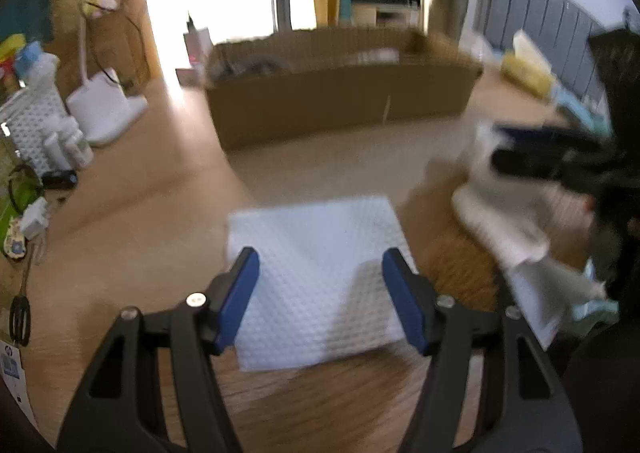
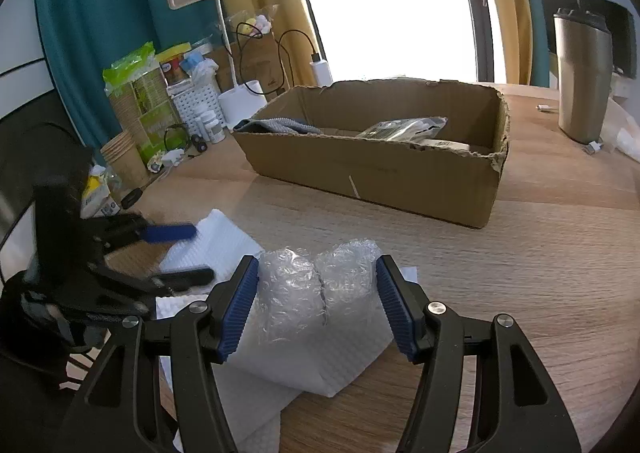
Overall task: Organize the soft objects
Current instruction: 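Grasp the bubble-wrapped items with the right tool while the left tool pinches the white cloth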
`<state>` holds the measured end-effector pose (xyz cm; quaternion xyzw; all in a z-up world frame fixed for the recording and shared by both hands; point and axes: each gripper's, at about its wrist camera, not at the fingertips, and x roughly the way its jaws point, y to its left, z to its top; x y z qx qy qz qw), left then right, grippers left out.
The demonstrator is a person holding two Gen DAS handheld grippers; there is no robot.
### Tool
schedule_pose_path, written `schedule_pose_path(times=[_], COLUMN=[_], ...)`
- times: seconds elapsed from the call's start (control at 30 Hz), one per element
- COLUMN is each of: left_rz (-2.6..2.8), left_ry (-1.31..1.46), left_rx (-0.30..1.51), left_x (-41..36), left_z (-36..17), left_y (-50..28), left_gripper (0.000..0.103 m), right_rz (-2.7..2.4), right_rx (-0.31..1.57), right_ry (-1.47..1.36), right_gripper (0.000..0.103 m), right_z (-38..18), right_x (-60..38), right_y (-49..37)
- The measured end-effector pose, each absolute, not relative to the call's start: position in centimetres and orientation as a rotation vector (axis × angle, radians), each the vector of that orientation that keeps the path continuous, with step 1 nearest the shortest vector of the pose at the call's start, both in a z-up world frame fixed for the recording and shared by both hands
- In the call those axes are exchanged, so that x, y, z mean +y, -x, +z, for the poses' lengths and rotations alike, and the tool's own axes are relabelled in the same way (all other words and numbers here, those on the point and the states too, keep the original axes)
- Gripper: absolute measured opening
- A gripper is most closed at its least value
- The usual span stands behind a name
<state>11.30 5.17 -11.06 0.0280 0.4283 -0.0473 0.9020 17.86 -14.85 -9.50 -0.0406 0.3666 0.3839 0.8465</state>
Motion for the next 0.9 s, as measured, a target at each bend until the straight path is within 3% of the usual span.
schedule_pose_path(times=[0.27,0.33,0.53,0.9], left_rz=[-0.102,-0.124,-0.146,-0.193], left_ry=[-0.049,-0.046,-0.048,0.057], left_rx=[0.883,0.877,0.859,0.776], left_x=[5.0,4.8,4.0,5.5], left_z=[-11.0,-10.9,-10.9,-8.7], left_y=[-11.2,-11.0,-10.4,-9.6], left_gripper=[0.063,0.044,0.015,0.012], right_rz=[0.817,0.823,0.825,0.807], right_rx=[0.729,0.711,0.672,0.654], right_ry=[0.047,0.042,0.036,0.034], right_gripper=[0.063,0.063,0.063,0.063], right_z=[-8.7,-8.2,-7.3,-7.0], right_x=[-15.7,-15.9,-16.4,-16.8], right_y=[-17.6,-17.4,-17.2,-17.5])
